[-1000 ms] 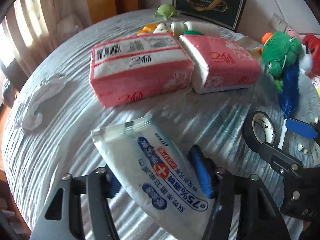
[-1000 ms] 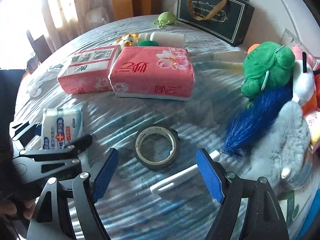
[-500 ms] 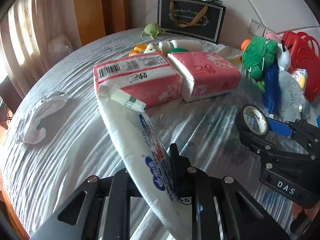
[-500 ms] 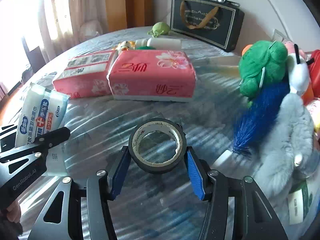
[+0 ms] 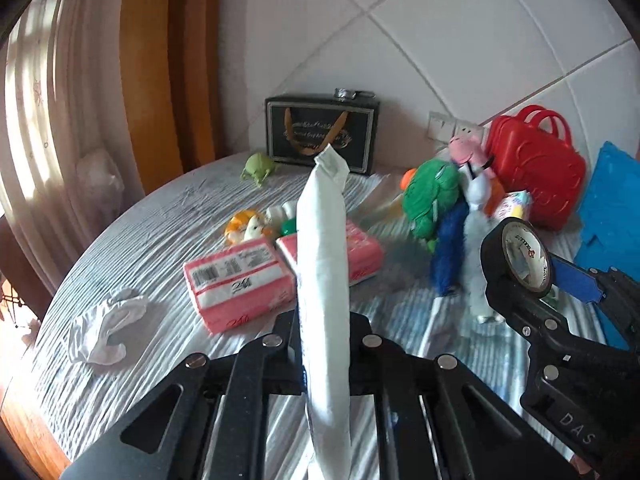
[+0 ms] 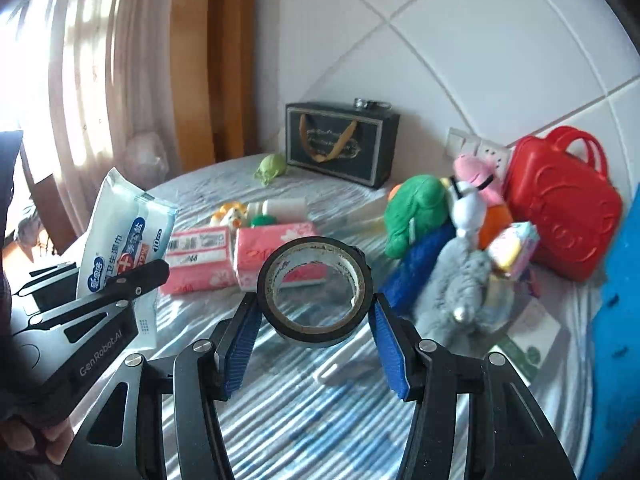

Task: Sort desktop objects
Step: 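Carry the wipe pack and tape roll over the blue box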

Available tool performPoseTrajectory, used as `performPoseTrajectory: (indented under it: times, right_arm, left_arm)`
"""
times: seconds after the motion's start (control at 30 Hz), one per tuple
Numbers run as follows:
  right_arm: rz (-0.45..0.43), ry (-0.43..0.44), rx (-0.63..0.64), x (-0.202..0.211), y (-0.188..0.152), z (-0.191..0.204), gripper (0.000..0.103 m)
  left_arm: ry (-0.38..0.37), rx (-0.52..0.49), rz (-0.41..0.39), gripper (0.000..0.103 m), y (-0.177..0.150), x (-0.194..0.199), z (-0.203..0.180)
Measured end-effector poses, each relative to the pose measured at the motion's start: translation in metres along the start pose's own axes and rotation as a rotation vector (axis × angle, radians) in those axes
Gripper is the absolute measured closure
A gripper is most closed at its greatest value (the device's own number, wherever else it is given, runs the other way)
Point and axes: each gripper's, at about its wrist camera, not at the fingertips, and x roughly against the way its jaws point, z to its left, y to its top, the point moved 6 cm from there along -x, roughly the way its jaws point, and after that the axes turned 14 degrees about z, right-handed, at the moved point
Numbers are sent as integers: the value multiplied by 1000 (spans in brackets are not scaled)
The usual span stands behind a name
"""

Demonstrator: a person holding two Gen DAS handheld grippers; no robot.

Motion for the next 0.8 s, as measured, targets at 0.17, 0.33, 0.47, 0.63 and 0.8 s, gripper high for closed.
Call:
performPoseTrajectory:
  times: [0.17,0.33,0.47,0.63,0.8]
  right_arm:
    - [-109,-151,-93,75,5,-34,48]
    - [-190,-315,-205,152,-4,-75,48]
    - [-247,-456,-296,218,-22,-116,48]
    - [-283,-615,-410,294,-54,-179,48]
    - [-260,-755,-506,352,-100,-248,48]
  left_arm:
    - [-114,-93,-113,94,19,53,-50]
    - [-250,-206,-207,94,28,104,-112]
    - [-376,-300,-270,94,29,145,-176]
    - [-505,-428,-294,94,19,193,-273]
    - [-596,-538,-286,94,-6,235,-367]
